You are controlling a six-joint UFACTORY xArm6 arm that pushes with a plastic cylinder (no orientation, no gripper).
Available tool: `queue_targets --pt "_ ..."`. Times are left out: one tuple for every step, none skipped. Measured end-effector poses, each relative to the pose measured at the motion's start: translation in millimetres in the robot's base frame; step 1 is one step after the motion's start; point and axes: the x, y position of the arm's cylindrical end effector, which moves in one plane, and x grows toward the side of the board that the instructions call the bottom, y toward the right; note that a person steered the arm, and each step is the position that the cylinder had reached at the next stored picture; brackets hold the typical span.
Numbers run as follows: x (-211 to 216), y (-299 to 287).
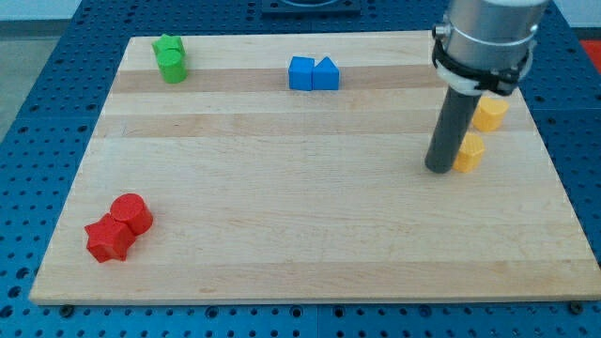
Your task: Push the yellow hexagon towards the bottom left side of the yellow heart
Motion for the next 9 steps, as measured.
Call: queue_targets --pt "12 6" --pt "0 16" --pt "-16 28" --pt "-25 32" --pt "-27 35" --pt "-34 36" --pt "-34 36" --pt "-34 29" --pt "-34 -14"
